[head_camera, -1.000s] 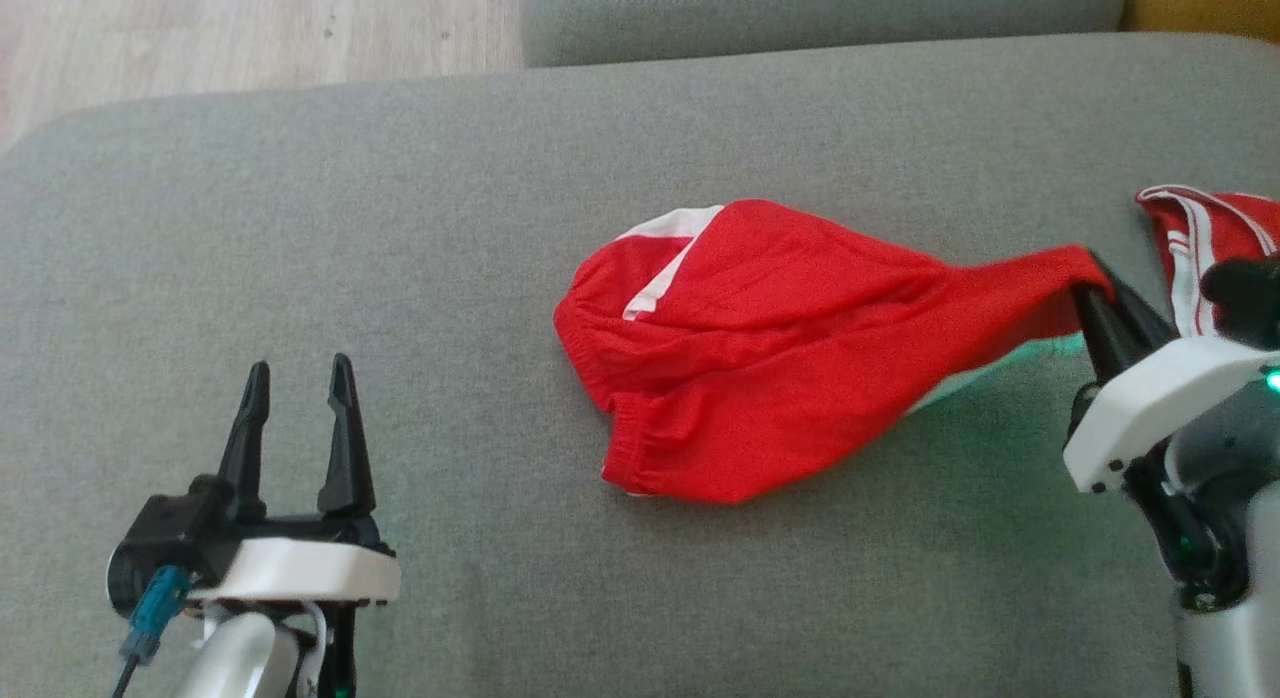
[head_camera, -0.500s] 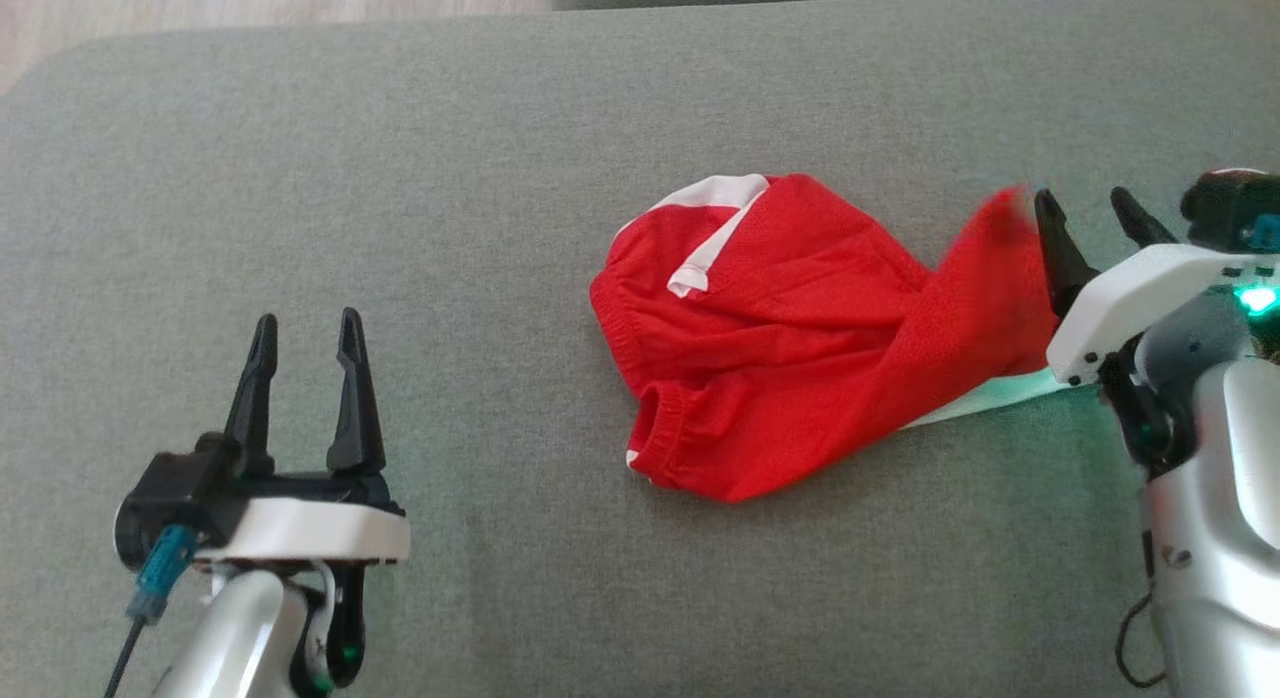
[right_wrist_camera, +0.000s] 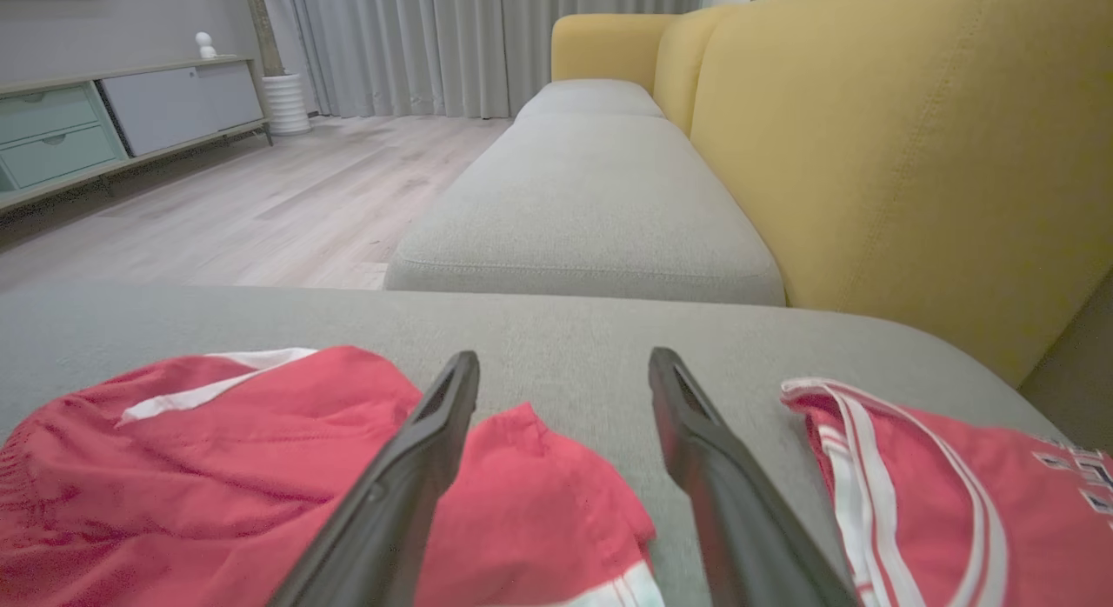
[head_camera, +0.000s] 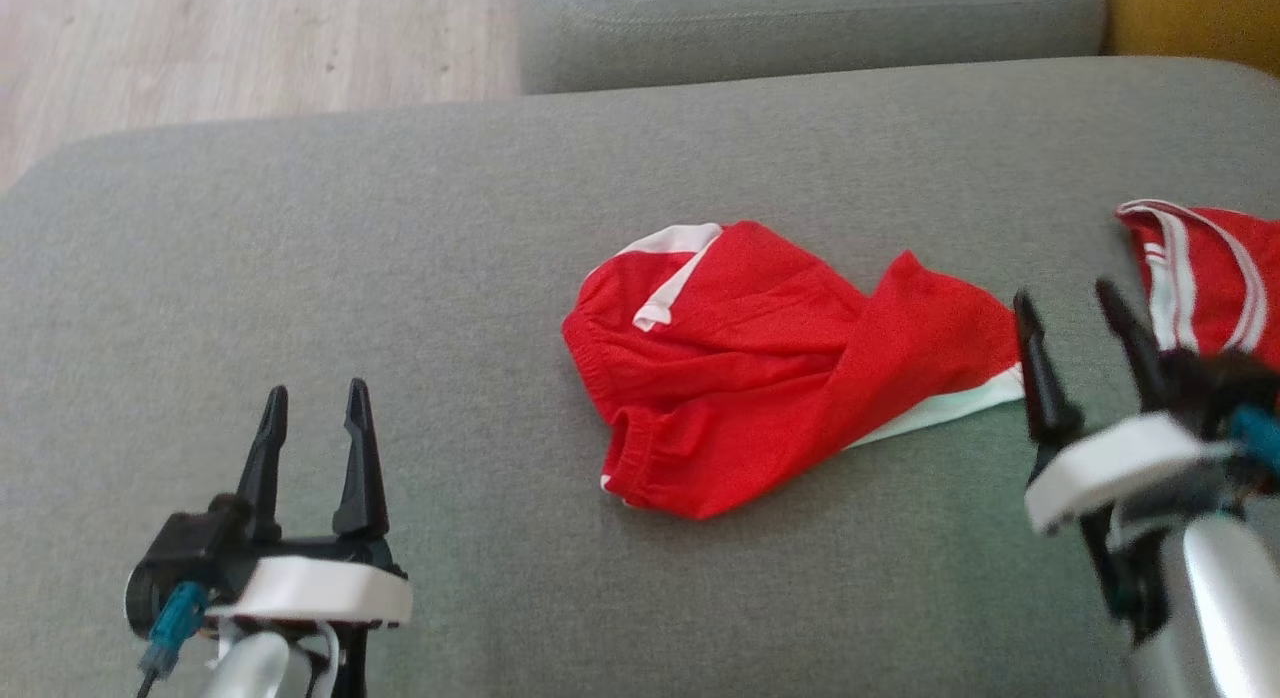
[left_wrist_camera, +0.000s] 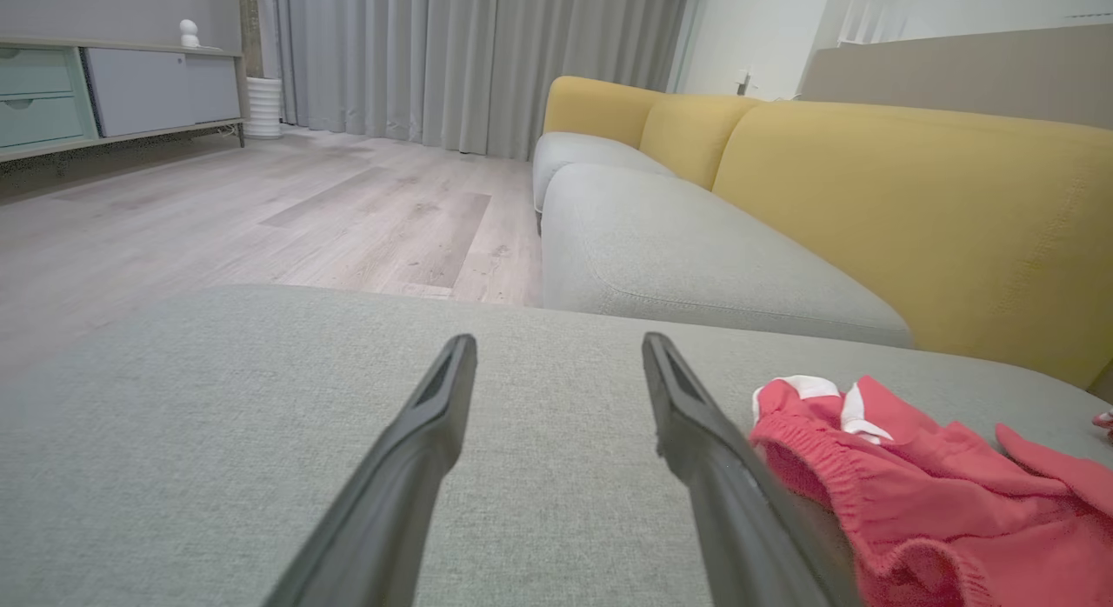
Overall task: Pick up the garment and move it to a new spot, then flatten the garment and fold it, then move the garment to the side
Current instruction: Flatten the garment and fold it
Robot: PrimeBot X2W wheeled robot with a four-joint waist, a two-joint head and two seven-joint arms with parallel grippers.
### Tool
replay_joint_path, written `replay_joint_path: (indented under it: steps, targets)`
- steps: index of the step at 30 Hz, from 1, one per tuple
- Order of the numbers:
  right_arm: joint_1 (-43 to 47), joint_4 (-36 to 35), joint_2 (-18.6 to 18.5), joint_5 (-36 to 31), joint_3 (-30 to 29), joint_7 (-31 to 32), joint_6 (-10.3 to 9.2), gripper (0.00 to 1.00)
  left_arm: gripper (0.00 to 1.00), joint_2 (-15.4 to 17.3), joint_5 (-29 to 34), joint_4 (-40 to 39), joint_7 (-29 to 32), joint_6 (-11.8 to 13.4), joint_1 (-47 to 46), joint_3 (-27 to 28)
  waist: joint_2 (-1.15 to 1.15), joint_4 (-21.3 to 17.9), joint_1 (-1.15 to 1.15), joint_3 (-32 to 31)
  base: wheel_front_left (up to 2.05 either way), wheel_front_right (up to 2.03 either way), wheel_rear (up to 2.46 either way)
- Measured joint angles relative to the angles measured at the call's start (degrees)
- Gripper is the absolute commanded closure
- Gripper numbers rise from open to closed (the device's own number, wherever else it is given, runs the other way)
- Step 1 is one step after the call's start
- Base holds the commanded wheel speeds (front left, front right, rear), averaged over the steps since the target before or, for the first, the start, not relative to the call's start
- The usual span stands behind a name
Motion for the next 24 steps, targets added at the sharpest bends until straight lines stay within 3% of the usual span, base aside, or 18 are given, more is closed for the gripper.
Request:
replay_joint_path:
  steps: [5,10,13,18,24]
  targets:
    - [7.10,-3.89,2.18,0.35,0.99,-0.62,0.00,0.00,0.00,0.02,0.02,-1.08,0.00,0.07,1.62,0.25,0.00,-1.48,0.00,-0.96,0.00,0.00,0.00]
    - [7.97,-6.08,2.83,0.43,1.09,-0.15,0.00,0.00,0.00,0.01,1.16,-1.68,0.37,-0.11,2.21,-1.12,0.00,-2.33,0.00,-0.57,0.00,0.00,0.00]
    - [7.76,-7.32,2.83,0.43,1.26,0.32,0.00,0.00,0.00,-0.73,2.35,-1.13,3.35,-2.72,1.29,-5.97,0.00,-2.71,0.01,0.31,0.00,0.00,0.00]
    - [7.66,-7.88,2.88,0.74,1.86,0.67,0.00,0.00,0.00,-4.82,2.94,3.96,10.66,-7.75,-3.92,-14.11,0.00,-3.87,0.01,1.57,0.00,0.00,0.00]
    - [7.06,-7.81,3.21,0.99,2.92,0.73,0.00,0.00,0.00,-6.24,2.81,10.13,13.85,-9.61,-8.18,-15.97,0.00,-5.80,0.01,2.94,0.00,0.00,0.00]
